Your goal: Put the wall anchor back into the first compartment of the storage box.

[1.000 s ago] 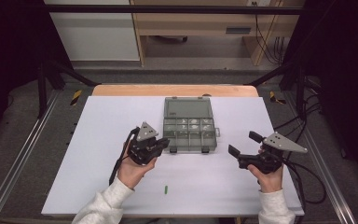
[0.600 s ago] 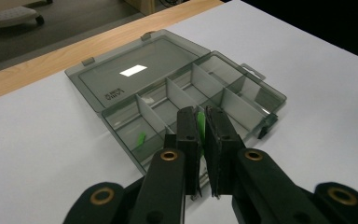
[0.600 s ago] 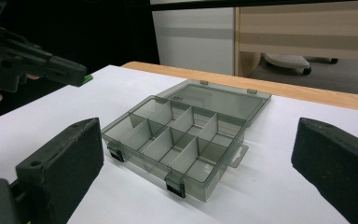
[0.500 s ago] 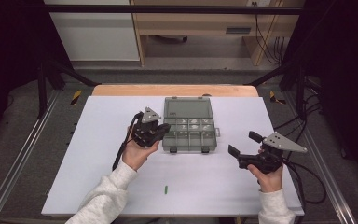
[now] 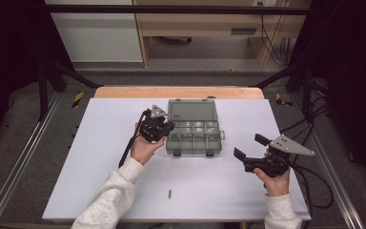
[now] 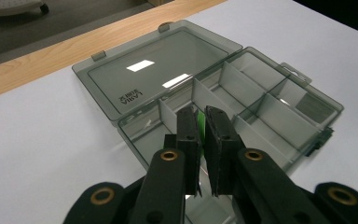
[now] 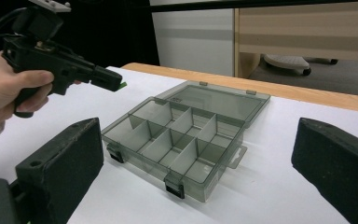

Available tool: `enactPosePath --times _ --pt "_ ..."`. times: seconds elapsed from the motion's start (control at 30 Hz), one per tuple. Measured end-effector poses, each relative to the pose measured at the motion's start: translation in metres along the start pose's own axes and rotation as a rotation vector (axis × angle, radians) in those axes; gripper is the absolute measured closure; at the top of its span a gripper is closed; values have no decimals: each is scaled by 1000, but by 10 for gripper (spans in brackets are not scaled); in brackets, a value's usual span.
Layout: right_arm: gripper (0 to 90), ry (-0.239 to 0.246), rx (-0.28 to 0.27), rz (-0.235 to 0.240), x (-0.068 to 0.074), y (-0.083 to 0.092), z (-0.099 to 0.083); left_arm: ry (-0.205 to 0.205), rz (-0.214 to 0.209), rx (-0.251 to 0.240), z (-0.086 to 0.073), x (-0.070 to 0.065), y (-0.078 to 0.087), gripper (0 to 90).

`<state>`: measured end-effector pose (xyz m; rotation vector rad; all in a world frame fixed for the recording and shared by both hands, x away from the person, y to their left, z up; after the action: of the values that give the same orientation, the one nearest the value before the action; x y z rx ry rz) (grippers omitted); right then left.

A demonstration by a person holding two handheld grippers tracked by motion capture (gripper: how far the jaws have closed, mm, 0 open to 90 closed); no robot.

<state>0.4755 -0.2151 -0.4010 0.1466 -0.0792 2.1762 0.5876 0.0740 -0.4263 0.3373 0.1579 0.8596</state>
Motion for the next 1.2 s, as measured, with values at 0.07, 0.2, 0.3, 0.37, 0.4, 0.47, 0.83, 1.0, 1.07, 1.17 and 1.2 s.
enactPosePath --times 0.07,0.2,0.3,0.37,0.4,0.47,0.83,1.0,1.07,1.17,1.2 --pt "24 4 -2 0 -1 0 0 3 5 -1 0 2 -4 845" --pt "24 5 -1 0 -1 0 0 19 19 7 -3 9 -12 845" --pt "24 3 -2 0 -1 0 0 23 32 18 -7 15 -17 845" --pt "24 2 1 0 -1 0 -1 29 41 14 -9 19 -20 845" --pt "24 1 -1 0 -1 -1 -1 28 43 16 -10 20 -20 845" --pt "24 1 3 -1 -1 -1 -1 31 51 13 -11 22 -22 845" --pt "24 2 0 1 -1 0 0 40 52 40 -27 23 -42 845" --pt "24 2 1 1 -1 0 -1 42 52 61 -34 22 -48 844" --pt "24 2 0 2 -1 0 -1 40 54 69 -36 21 -51 844" --pt "24 3 -1 4 -1 0 0 29 58 87 -40 21 -54 841" --pt "24 3 -2 4 -1 0 0 29 58 90 -41 20 -55 841"
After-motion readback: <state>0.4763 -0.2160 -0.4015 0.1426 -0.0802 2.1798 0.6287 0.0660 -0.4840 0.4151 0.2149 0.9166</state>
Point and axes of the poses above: each handheld gripper's, and its own axes: y roughly backward along the jaws, z roughly out of its top, x roughly to its left, the point moved 6 cm from there along -y, roughly forward along the jaws, and after that the axes turned 15 degrees about -x, right-handed, at the moved point
